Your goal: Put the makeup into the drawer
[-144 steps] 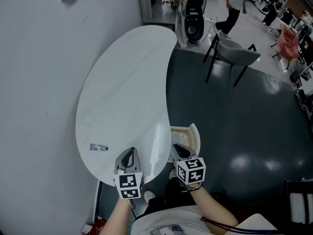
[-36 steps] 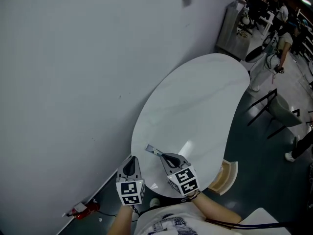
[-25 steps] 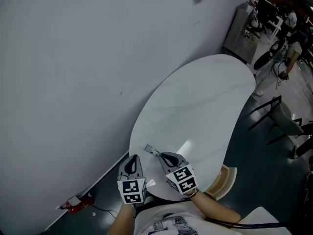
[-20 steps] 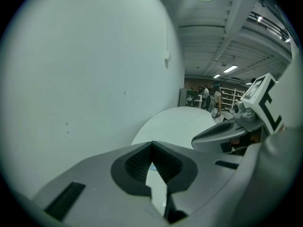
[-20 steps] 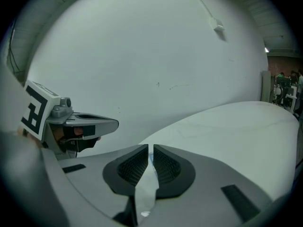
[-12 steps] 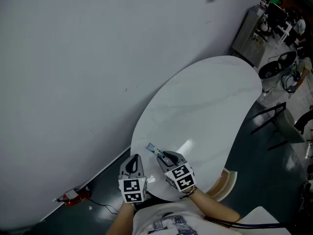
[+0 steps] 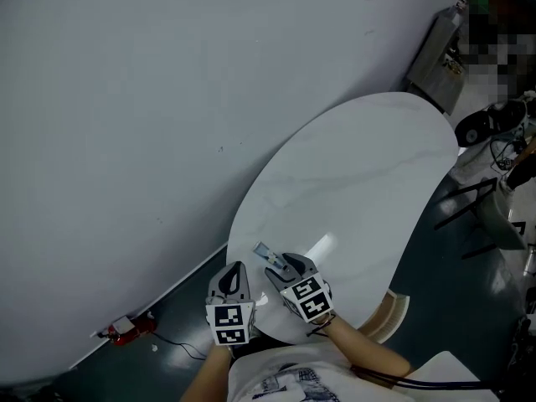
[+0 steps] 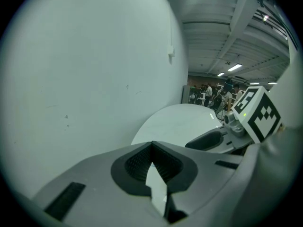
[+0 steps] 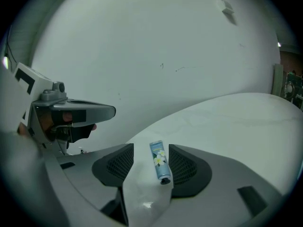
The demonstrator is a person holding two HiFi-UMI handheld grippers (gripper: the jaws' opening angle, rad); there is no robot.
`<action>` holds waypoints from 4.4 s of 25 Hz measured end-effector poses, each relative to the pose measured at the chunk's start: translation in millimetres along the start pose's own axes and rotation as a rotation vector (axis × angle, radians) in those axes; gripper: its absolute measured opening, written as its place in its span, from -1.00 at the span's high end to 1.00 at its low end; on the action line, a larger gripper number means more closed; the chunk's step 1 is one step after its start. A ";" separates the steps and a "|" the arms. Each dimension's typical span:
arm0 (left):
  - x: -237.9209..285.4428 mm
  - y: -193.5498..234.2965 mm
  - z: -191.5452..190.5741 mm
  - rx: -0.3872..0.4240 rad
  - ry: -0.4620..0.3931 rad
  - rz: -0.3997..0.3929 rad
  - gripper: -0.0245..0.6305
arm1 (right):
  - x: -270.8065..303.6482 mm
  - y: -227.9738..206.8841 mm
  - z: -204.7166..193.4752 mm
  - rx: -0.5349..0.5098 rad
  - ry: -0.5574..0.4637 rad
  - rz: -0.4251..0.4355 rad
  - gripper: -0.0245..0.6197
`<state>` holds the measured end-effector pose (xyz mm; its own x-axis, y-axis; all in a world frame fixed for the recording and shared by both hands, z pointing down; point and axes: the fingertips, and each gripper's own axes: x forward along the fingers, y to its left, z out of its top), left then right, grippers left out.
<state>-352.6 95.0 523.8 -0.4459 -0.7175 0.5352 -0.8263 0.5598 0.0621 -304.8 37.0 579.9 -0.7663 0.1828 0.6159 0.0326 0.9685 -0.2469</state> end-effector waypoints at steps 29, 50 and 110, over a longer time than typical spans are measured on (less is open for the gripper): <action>24.4 16.1 -26.8 -0.018 0.080 0.037 0.87 | 47.6 -23.2 -49.8 -0.141 0.212 -0.032 0.29; -14.4 23.1 -37.9 -0.002 0.063 -0.022 0.87 | 14.5 -5.1 -60.8 -0.050 0.184 -0.159 0.51; -119.9 -244.1 -58.5 0.334 -0.007 -0.509 0.87 | -299.8 9.4 -177.8 0.346 -0.146 -0.652 0.52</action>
<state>-77.3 68.6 493.8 0.0318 -0.8642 0.5021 -0.9991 -0.0135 0.0401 39.3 21.4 526.0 -0.6393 -0.4569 0.6185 -0.6418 0.7601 -0.1019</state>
